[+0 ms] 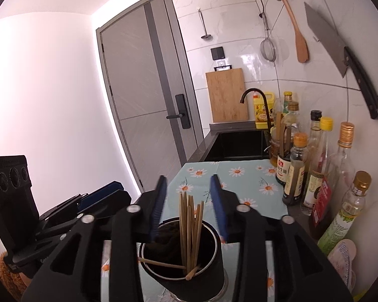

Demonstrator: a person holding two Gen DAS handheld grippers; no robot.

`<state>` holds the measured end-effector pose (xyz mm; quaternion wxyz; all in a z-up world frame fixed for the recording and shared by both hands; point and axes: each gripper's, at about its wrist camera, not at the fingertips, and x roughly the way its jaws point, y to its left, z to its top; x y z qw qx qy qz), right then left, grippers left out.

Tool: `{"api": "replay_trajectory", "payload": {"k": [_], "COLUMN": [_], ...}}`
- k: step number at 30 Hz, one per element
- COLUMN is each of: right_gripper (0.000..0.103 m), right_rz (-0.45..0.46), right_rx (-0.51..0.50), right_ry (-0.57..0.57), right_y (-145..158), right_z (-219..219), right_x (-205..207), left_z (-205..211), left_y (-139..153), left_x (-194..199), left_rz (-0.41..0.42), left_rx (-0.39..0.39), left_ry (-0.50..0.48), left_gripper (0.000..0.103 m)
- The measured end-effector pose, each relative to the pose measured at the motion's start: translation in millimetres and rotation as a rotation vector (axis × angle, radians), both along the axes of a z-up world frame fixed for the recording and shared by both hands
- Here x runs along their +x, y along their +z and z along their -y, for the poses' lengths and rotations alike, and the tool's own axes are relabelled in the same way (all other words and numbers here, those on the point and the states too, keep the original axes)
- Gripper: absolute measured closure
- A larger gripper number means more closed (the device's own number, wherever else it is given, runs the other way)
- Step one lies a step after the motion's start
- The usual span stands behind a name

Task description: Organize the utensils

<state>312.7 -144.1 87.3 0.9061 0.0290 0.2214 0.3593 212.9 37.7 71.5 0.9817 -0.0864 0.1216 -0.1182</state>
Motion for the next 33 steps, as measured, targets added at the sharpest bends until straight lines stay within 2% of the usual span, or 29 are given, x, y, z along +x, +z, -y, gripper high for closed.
{"api": "replay_trajectory", "payload": {"k": [3, 5, 7, 9, 11, 12, 13, 15, 21, 33], "right_gripper": [0.056, 0.043, 0.034, 0.022, 0.007, 0.005, 0.005, 0.005, 0.005, 0.005], "right_rz": [0.006, 0.02, 0.026, 0.033, 0.036, 0.037, 0.039, 0.046, 0.045, -0.082], "right_rx": [-0.002, -0.005, -0.006, -0.005, -0.011, -0.017, -0.033, -0.068, -0.109, -0.107], "right_ry": [-0.009, -0.019, -0.014, -0.007, 0.01, 0.018, 0.032, 0.042, 0.05, 0.072], "right_y": [4, 8, 11, 14, 17, 17, 17, 19, 16, -9], "right_z": [9, 18, 25, 33, 38, 39, 40, 41, 56, 82], "right_x": [-11, -24, -34, -47, -59, -64, -72, -83, -119, -147], "left_z": [-1, -2, -2, -2, 1, 4, 7, 11, 22, 36], "left_y": [6, 9, 13, 16, 19, 20, 21, 24, 26, 3], "left_x": [-13, -21, -33, -45, -54, -61, -68, -80, -112, -147], "left_rz": [0.006, 0.008, 0.011, 0.004, -0.002, -0.004, -0.004, -0.001, -0.024, -0.163], "left_rx": [0.012, 0.015, 0.021, 0.019, 0.03, 0.045, 0.057, 0.068, 0.104, 0.11], "left_ry": [0.014, 0.022, 0.034, 0.05, 0.051, 0.058, 0.062, 0.062, 0.082, 0.104], "left_gripper": [0.067, 0.065, 0.043, 0.035, 0.033, 0.028, 0.018, 0.007, 0.006, 0.006]}}
